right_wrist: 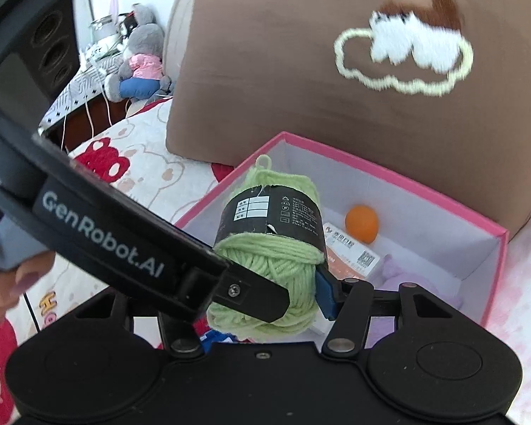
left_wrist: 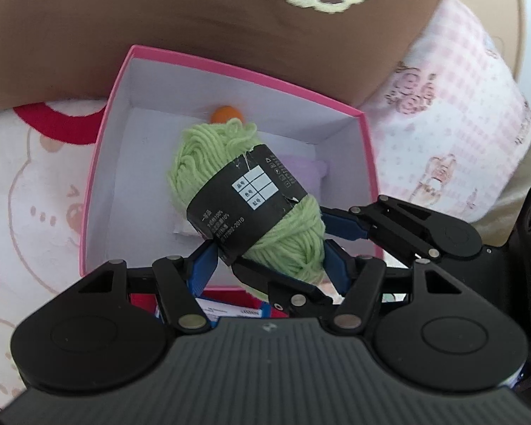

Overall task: Organize objects
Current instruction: 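Carry the green yarn ball over the pink box with both grippers, then lower the green yarn ball into the box beside the purple plush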

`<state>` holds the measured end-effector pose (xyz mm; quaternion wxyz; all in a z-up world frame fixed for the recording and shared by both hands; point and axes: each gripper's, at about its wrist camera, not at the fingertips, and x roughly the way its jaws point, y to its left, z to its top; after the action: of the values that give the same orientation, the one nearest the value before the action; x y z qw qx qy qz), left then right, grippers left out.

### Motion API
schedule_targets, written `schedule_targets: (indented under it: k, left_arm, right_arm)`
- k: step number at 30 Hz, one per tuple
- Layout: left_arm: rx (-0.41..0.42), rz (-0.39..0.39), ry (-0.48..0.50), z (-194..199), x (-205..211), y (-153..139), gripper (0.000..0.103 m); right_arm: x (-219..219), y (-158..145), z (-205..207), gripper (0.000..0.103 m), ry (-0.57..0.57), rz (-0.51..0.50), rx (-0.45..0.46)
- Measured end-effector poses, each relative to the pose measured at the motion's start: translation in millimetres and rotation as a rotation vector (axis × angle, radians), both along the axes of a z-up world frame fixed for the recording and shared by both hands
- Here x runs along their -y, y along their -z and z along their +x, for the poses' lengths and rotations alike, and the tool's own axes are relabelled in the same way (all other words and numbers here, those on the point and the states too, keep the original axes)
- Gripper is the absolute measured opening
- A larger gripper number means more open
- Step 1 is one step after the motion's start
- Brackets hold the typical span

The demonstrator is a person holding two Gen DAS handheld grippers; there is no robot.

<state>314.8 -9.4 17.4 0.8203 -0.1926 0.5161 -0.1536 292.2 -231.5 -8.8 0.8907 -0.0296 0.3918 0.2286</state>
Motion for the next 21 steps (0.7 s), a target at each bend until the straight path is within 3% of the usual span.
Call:
schedule_targets:
  k: [7, 16, 21]
  left_arm:
    - [-0.021, 0.018, -0.031, 13, 0, 21, 0.062]
    - [-0.077, 0.037, -0.032, 28, 3, 36, 0.060]
    - [-0.084, -0.007, -0.030, 30, -2, 39, 0.059]
  right_arm:
    - [-2, 18, 18, 0.062, 0.004, 0.002, -0.049]
    - [7, 43, 30, 0.062, 0.050, 0.089, -0.104]
    - [34, 54, 39, 0.062, 0.065, 0.213, -0.172]
